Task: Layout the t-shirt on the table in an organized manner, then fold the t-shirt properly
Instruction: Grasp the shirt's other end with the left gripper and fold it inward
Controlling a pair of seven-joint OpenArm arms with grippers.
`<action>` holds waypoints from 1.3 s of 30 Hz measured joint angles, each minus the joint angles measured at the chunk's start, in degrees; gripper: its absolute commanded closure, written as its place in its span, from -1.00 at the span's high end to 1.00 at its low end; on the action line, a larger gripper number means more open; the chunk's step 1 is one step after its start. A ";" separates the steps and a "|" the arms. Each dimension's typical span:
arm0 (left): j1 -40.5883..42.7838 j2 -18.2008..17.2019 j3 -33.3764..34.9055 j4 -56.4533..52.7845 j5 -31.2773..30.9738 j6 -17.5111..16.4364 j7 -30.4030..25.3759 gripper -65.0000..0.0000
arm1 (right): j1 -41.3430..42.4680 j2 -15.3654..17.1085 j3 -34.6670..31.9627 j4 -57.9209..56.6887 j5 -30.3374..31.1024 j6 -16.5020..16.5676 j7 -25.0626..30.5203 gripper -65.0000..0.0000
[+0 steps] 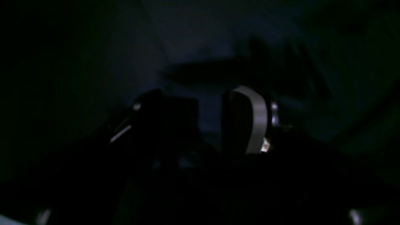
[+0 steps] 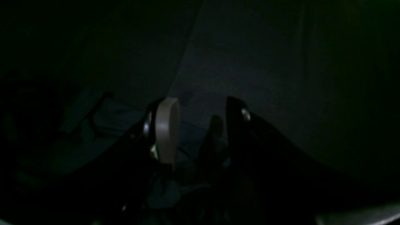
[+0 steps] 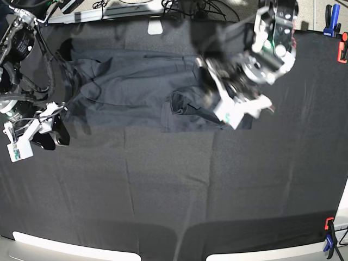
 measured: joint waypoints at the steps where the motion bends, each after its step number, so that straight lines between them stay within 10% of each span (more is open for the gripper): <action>1: -0.83 0.09 0.00 0.00 0.00 0.87 0.04 0.04 | -0.02 0.02 0.00 0.00 0.04 0.00 0.00 -0.27; 11: 2.69 -0.96 0.11 3.96 -6.23 -6.60 -1.01 0.04 | -0.04 0.02 0.02 0.00 0.00 0.00 0.00 -0.27; 39: 5.42 -4.04 0.20 -2.38 0.28 -5.20 -8.92 -0.18 | -0.02 0.02 0.02 0.00 0.02 0.00 0.00 -0.27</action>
